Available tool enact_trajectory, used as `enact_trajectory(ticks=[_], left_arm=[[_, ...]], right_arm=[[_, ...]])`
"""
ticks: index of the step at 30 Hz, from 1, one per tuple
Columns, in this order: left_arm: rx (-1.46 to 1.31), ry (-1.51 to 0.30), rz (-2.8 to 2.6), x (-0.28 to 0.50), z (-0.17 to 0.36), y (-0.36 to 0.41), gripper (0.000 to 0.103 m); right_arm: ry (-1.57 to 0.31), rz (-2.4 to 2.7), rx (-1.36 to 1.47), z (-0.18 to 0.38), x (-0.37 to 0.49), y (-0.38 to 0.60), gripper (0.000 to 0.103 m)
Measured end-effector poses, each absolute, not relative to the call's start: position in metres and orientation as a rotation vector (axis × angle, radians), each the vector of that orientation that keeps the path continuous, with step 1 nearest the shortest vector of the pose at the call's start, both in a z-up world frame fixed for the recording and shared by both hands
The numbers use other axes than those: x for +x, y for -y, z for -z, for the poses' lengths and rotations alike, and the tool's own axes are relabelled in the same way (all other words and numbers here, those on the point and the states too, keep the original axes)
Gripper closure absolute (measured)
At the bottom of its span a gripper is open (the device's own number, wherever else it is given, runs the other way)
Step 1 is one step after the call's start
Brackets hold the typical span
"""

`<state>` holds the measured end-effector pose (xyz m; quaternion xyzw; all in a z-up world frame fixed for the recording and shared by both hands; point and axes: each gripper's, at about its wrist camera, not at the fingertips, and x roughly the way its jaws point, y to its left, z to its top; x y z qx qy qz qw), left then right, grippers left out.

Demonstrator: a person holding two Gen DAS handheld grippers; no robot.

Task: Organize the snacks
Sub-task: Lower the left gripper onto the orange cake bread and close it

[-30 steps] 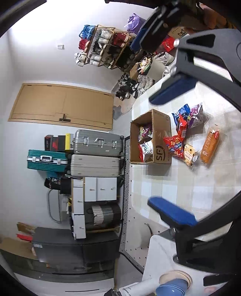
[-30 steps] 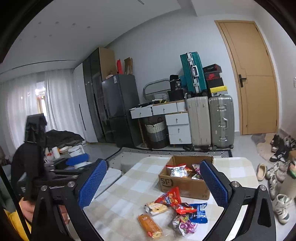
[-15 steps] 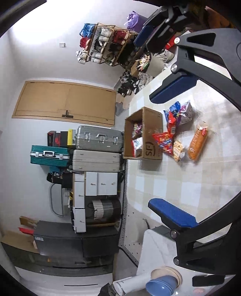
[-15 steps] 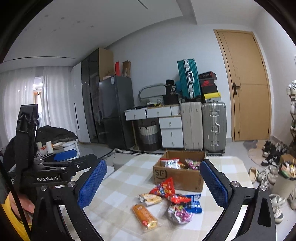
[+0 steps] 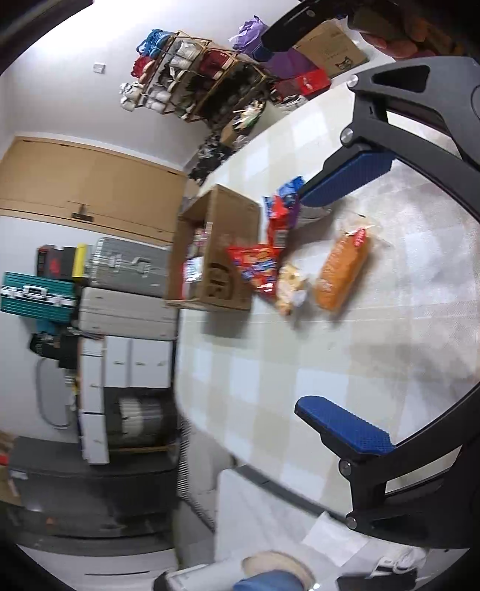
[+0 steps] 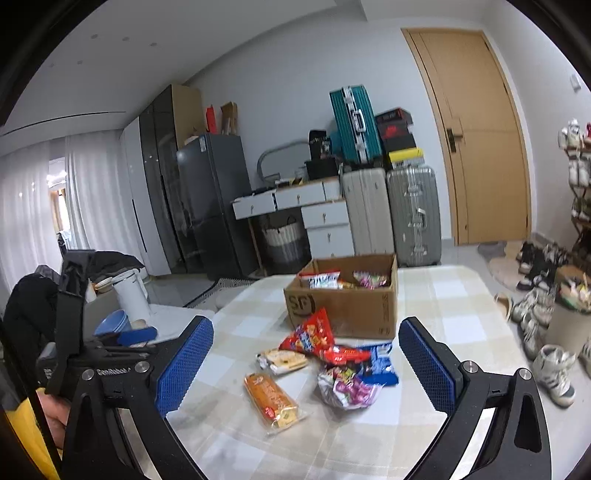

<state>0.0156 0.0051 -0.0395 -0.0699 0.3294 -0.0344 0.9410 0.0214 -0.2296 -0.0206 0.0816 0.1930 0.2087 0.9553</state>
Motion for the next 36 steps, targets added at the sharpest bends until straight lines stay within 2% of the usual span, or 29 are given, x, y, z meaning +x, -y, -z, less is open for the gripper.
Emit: enact_trajectory(ticks=[14,30,34,36], left_arm=[[-0.216,-0.999,0.077,0.095,0.148,0.03,0.001],[-0.157,-1.107,0.022,0.158,0.19,0.062,0.002],[-0.175,-1.082,0.028,0.162,0.192,0.057,0.005],[-0.175,-1.065,0.053,0.161,0.19,0.056,0.016]], right_arm=[[-0.487,-0.471,0.158,0.081,0.05,0.219,0.001],[-0.564,-0.485,0.286,0.124,0.076,0.245,0.001],[-0.593,-0.504,0.342,0.135,0.084,0.251,0.001],[-0.605,-0.504,0.359,0.139,0.086,0.253,0.001]])
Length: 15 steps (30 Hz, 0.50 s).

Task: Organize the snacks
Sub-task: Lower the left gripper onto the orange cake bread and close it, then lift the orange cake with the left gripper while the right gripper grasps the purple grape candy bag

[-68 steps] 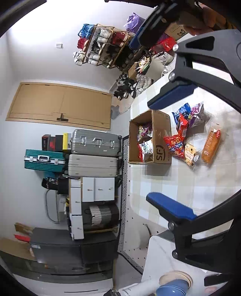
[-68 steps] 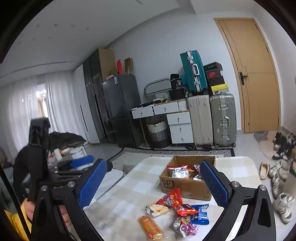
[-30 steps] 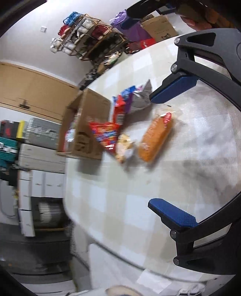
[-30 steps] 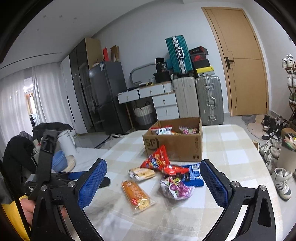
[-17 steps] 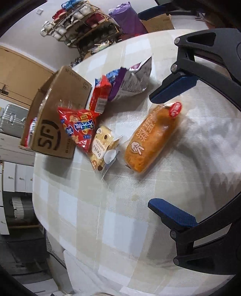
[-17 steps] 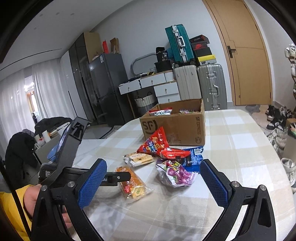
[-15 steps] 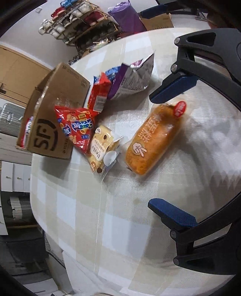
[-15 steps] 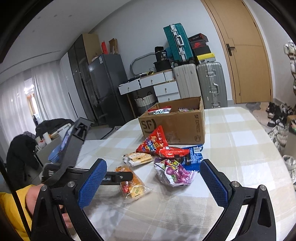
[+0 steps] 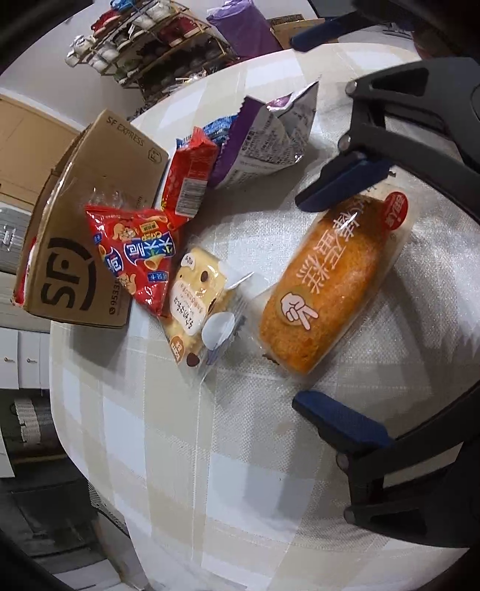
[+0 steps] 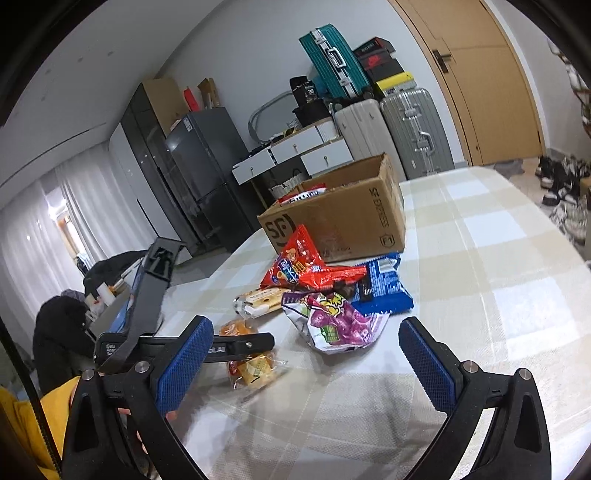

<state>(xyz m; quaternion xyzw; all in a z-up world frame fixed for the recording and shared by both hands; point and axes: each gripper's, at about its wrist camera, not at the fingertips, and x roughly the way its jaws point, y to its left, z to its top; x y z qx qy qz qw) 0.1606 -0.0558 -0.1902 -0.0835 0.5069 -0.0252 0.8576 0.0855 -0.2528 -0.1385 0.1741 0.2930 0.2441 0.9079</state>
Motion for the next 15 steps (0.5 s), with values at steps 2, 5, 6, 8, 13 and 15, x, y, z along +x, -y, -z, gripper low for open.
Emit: enact_trajectory(ticks=[2,5,6,8,13,15], left_arm=[[-0.162,-1.058,0.081,0.157,0.19,0.056,0.021],[-0.171,-1.053,0.13,0.153,0.189,0.053,0.028],[-0.172,-1.053,0.142,0.152,0.189,0.051,0.029],[-0.184,-1.052,0.163,0.149,0.188,0.047,0.032],[-0.21,-1.044,0.176,0.133,0.189,0.03,0.034],[-0.218,-1.04,0.179,0.127,0.189,0.026,0.035]], right_arm=[[-0.617,-0.507,0.381,0.142,0.088,0.254,0.001],[-0.624,-0.509,0.39,0.143,0.088,0.253,0.001],[-0.628,-0.508,0.392,0.144,0.089,0.253,0.001],[-0.631,-0.508,0.396,0.144,0.089,0.254,0.001],[-0.634,-0.499,0.406,0.145,0.09,0.255,0.001],[-0.634,-0.491,0.405,0.145,0.089,0.256,0.001]])
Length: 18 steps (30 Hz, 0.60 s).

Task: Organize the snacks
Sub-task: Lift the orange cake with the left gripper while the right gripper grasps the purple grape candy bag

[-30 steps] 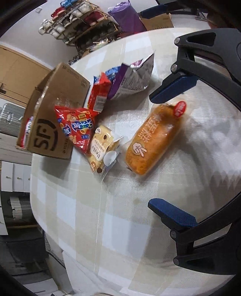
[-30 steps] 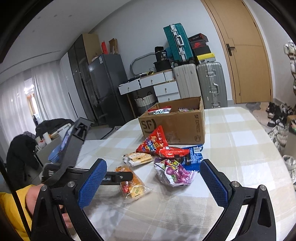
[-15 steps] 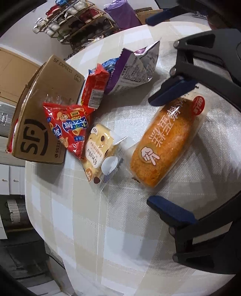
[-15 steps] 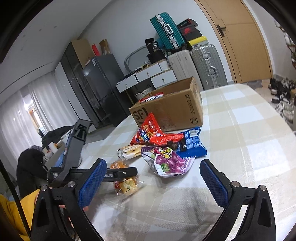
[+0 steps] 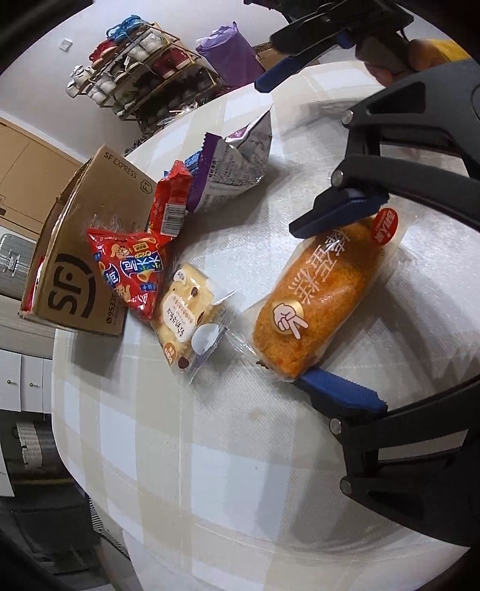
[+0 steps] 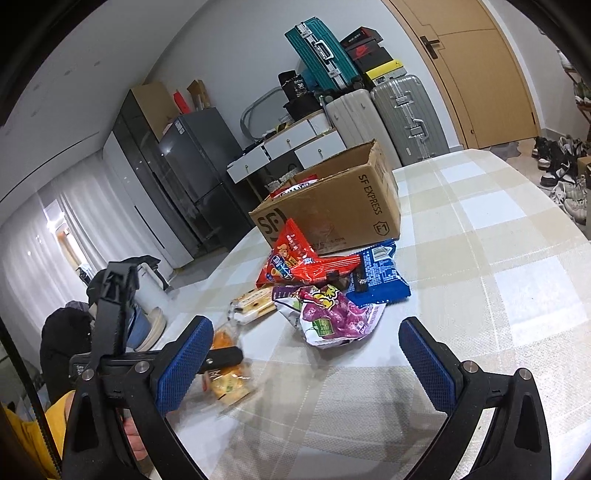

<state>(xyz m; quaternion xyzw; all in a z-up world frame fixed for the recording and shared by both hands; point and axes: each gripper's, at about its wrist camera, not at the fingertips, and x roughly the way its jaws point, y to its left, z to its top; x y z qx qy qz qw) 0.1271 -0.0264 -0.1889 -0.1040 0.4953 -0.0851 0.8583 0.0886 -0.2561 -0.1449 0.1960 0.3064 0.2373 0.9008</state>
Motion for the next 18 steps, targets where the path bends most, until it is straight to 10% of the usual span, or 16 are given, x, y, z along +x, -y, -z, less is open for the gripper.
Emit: enact_trajectory(ticks=[18], left_arm=[[-0.29,-0.953,0.264,0.088,0.158,-0.012,0.036]], right_arm=[[-0.662,-0.462,0.314,0.13,0.084,0.23,0.001]])
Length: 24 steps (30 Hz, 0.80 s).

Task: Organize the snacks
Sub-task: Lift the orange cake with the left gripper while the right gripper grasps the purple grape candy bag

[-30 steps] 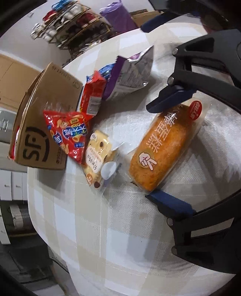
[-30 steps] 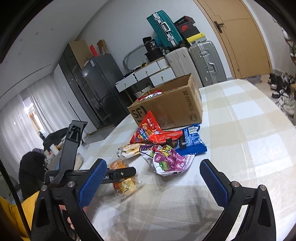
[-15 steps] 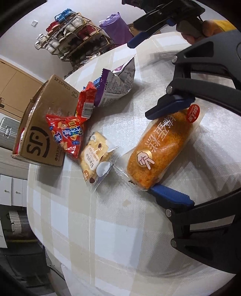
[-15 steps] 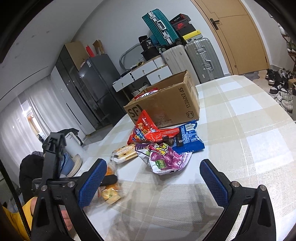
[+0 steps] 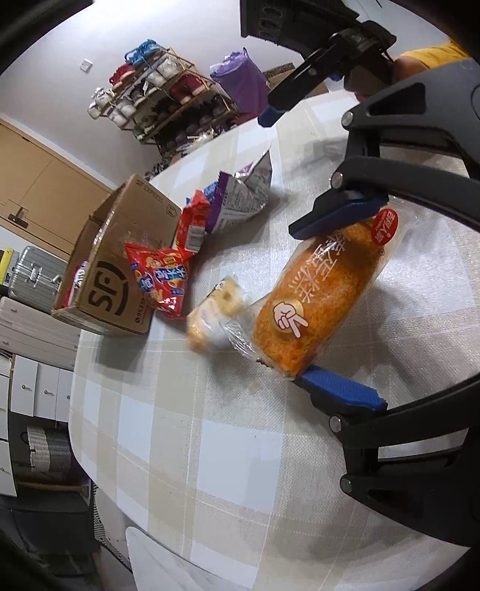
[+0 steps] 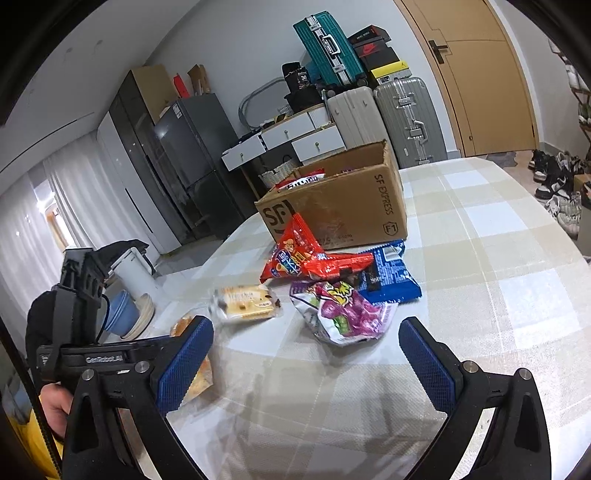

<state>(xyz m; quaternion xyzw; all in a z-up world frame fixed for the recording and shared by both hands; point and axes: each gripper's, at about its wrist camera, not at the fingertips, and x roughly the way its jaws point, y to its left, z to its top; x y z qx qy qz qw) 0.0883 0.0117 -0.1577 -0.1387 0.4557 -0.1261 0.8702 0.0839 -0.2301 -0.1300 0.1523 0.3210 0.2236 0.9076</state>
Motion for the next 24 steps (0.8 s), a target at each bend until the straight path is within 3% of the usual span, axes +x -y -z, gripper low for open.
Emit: enact_trajectory(ticks=[13,24], left_arm=[[-0.333,-0.901,0.27,0.074,0.144,-0.044,0.036],[-0.362,-0.915,0.271,0.076,0.153,-0.052,0.036]], right_arm=[[-0.902,-0.369,0.241,0.15,0.14,0.208,0.001],[-0.961,-0.37,0.158,0.162,0.172,0.184,0.004]])
